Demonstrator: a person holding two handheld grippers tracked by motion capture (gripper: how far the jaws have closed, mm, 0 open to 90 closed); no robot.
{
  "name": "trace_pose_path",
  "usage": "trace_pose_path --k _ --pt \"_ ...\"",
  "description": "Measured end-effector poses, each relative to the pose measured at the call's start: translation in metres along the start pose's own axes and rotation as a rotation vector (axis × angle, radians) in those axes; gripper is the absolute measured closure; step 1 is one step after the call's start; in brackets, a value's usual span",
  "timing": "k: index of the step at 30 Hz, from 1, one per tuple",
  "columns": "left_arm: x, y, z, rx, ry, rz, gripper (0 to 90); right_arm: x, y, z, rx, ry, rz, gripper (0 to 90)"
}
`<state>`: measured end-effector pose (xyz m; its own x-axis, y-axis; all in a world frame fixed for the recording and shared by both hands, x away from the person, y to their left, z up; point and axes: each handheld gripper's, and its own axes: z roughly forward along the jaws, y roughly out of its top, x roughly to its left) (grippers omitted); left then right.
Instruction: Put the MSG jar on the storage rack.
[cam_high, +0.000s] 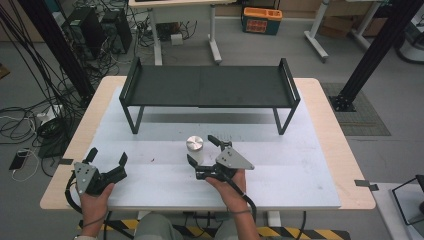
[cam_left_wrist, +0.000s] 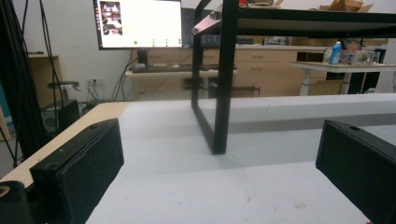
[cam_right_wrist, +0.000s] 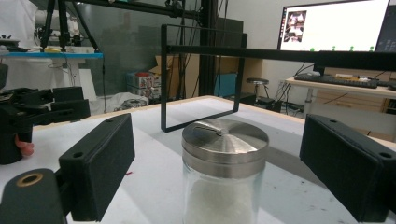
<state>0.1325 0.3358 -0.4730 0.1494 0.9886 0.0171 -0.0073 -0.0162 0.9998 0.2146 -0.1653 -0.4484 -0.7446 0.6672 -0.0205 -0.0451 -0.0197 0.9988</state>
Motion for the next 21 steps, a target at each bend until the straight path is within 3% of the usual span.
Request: trace_pose_path --k 14,21 --pt "0.0 0.0 0.0 0.002 0.0 0.0 1.2 -0.003 -0.001 0.022 0.032 -0.004 0.012 13.6" --pt "0.0 0.001 0.0 0.003 0.0 0.0 1.2 -0.004 -0.001 0.027 0.051 0.002 0.011 21.0"
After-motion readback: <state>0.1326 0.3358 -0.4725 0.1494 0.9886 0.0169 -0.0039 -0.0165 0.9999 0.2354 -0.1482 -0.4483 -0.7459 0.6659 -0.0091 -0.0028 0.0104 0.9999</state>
